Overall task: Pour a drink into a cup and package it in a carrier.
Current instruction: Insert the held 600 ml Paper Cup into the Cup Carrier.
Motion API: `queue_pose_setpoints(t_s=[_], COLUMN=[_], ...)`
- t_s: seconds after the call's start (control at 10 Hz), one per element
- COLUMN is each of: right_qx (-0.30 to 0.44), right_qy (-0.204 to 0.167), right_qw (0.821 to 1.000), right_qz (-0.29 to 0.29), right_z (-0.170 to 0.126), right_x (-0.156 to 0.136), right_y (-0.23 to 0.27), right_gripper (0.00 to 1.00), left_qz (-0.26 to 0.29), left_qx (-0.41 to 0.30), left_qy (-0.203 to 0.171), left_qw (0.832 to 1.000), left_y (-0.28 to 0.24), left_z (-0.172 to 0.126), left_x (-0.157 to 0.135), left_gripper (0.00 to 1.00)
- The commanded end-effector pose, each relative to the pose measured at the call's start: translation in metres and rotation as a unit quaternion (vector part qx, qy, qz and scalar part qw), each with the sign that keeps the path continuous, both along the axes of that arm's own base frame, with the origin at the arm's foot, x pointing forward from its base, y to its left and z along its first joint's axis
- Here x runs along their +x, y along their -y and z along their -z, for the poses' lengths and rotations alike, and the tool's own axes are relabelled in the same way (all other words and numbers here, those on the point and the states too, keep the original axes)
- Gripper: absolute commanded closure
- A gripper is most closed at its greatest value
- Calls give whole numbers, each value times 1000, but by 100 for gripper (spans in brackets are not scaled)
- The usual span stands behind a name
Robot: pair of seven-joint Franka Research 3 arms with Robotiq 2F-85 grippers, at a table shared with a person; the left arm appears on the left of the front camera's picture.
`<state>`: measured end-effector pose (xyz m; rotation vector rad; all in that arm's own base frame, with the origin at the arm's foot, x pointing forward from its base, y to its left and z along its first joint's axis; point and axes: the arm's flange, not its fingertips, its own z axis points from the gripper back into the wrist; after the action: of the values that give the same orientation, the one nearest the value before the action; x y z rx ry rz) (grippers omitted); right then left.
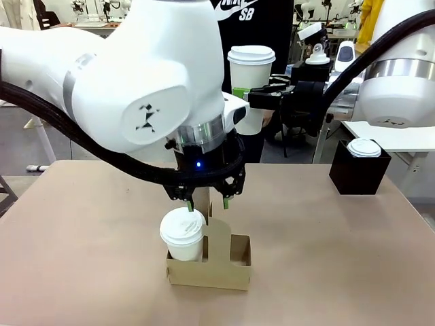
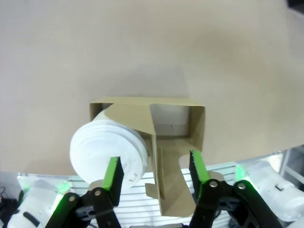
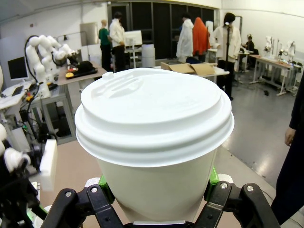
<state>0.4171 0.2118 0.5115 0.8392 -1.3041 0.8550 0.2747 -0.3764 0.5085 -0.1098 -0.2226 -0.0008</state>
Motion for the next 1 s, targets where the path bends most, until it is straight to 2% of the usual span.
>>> queue_pose_setpoints(t_s=[0.0, 0.2, 0.3, 0.4, 0.5, 0.6, 0.7, 0.8, 0.9], right_qx=[3, 1, 6, 3, 4, 0, 3, 12, 35], right_qy=[-34, -69, -88, -99, -115, -123, -114, -105, -88], right_qw=[999, 995, 990, 985, 976, 968, 964, 962, 964], right_qz=[-25, -70, -108, -138, -183, -217, -239, -253, -247], right_z=[5, 26, 40, 54, 76, 103, 120, 133, 135], right_x=[20, 28, 21, 13, 1, -17, -32, -41, -42], right_y=[14, 27, 31, 33, 33, 33, 31, 26, 20], right_gripper=[19, 19, 19, 19, 19, 19, 19, 19, 19], left_qz=[44, 96, 142, 169, 213, 265, 297, 313, 296], left_qx=[-45, -80, -100, -105, -135, -143, -153, -163, -174], left_qy=[-14, -13, -20, -7, 6, 29, 50, 81, 98], left_qw=[998, 992, 985, 980, 968, 953, 941, 932, 934], left_y=[-22, -57, -91, -119, -152, -185, -212, -234, -245], left_z=[-31, -65, -81, -89, -94, -89, -82, -70, -57], left_x=[4, 6, 9, 14, 19, 18, 18, 18, 22], left_gripper=[0, 0, 0, 0, 0, 0, 0, 0, 0])
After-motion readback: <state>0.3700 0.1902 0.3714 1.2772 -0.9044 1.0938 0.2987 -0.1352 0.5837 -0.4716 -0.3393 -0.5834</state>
